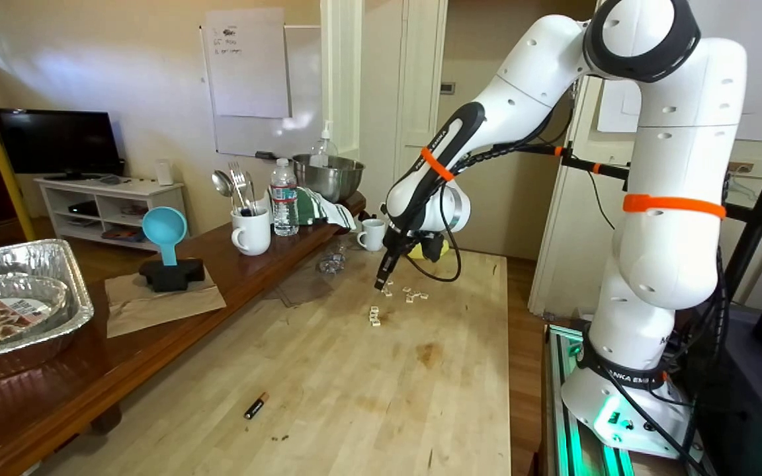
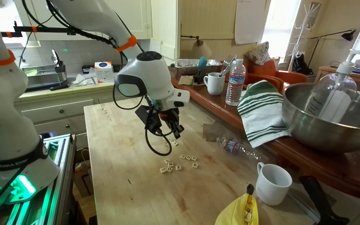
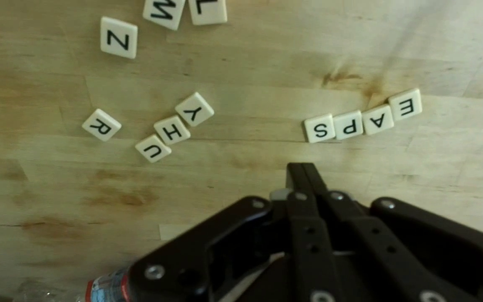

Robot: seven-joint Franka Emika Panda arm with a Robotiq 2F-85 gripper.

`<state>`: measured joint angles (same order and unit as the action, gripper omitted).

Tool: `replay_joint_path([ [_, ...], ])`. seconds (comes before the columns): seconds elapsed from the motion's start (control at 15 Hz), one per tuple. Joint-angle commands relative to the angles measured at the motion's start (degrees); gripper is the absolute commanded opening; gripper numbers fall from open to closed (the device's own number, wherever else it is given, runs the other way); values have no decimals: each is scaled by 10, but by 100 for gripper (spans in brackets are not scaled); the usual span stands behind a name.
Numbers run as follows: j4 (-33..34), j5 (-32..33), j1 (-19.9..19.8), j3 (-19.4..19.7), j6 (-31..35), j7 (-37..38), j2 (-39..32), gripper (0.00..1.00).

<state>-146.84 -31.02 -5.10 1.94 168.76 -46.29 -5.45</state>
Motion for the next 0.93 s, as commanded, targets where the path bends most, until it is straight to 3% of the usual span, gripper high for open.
replay_joint_path([
  [0.0,8,0,3,-3,-4,7,-27,0],
  [0.87,14,-22,-7,-36,13,-16,-59,0],
])
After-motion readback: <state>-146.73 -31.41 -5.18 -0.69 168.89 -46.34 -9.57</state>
